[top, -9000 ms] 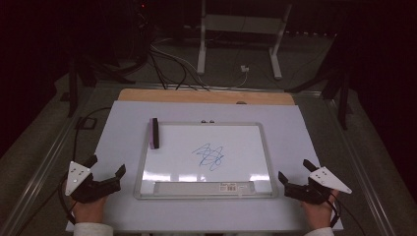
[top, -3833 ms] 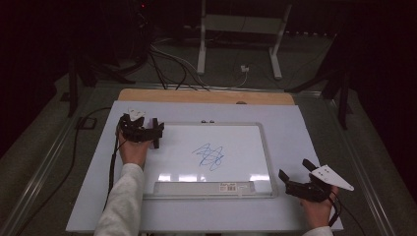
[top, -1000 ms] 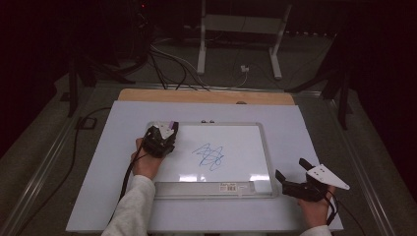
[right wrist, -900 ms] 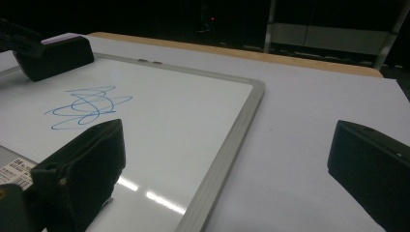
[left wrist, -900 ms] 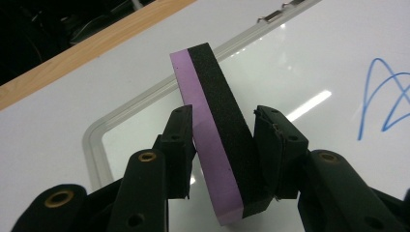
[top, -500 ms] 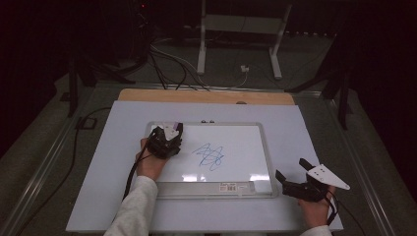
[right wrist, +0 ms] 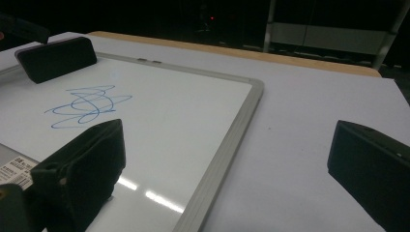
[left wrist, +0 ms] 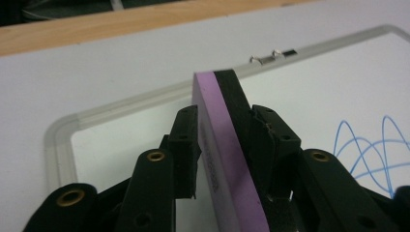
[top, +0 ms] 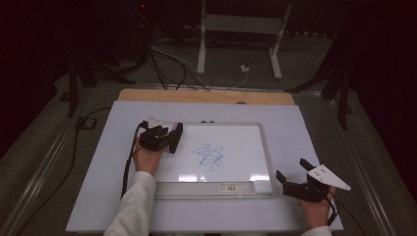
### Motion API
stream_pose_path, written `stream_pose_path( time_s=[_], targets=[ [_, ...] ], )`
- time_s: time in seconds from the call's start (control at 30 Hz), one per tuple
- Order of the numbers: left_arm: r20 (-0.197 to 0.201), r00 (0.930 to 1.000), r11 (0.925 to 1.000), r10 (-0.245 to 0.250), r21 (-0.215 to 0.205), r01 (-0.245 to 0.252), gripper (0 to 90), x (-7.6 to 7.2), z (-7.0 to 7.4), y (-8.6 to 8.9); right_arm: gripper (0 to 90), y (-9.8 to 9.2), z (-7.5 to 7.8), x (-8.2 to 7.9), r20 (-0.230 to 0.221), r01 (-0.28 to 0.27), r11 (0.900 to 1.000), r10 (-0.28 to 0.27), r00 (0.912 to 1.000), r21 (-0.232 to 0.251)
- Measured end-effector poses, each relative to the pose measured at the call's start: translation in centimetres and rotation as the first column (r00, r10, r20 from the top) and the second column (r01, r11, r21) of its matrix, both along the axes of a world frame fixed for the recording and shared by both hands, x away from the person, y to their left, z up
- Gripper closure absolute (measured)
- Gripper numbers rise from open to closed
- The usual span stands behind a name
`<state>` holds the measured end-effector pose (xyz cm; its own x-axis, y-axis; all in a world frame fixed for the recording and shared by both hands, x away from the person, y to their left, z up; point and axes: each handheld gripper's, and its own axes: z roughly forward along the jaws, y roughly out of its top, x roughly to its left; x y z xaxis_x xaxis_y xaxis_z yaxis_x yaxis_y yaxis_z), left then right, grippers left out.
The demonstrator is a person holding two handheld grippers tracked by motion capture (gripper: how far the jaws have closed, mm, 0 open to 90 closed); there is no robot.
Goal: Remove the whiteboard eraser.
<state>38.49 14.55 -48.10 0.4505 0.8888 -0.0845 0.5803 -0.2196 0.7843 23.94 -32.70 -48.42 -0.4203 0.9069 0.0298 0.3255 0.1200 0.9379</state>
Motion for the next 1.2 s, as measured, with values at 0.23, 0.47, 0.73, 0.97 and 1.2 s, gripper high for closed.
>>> stream_pose_path(
  time_s=[0.23, 0.47, 0.73, 0.97, 1.2],
  targets=[
    [0.009, 0.9993, 0.9993, -0.037, -0.002, 0.037, 73.1, -0.2, -0.1, -1.0, 0.4, 0.1, 0.0, -0.1, -0.002, 0.000, 1.000, 0.000, 1.0000, -0.003],
    [0.000, 0.9986, 0.9986, -0.053, 0.000, 0.053, 65.8, -0.2, -0.2, -1.6, 0.7, 0.0, 0.0, -0.1, 0.000, 0.002, 1.000, -0.002, 1.0000, -0.001],
    [-0.042, 0.9986, 0.9990, -0.033, -0.031, 0.031, 50.6, 0.2, -0.8, -1.7, 0.7, -0.1, 0.0, -0.2, 0.001, 0.003, 1.000, -0.003, 1.0000, 0.002],
    [-0.098, 0.9950, 0.9976, -0.016, -0.069, 0.009, 45.6, 0.7, -1.4, -1.2, 0.7, -0.2, 0.0, -0.2, -0.001, 0.003, 1.000, -0.003, 1.0000, 0.005],
    [-0.113, 0.9936, 0.9969, -0.010, -0.078, 0.001, 42.0, 0.9, -1.5, -0.8, 0.7, -0.2, 0.0, -0.2, -0.002, -0.002, 1.000, 0.002, 1.0000, 0.007]
  ],
)
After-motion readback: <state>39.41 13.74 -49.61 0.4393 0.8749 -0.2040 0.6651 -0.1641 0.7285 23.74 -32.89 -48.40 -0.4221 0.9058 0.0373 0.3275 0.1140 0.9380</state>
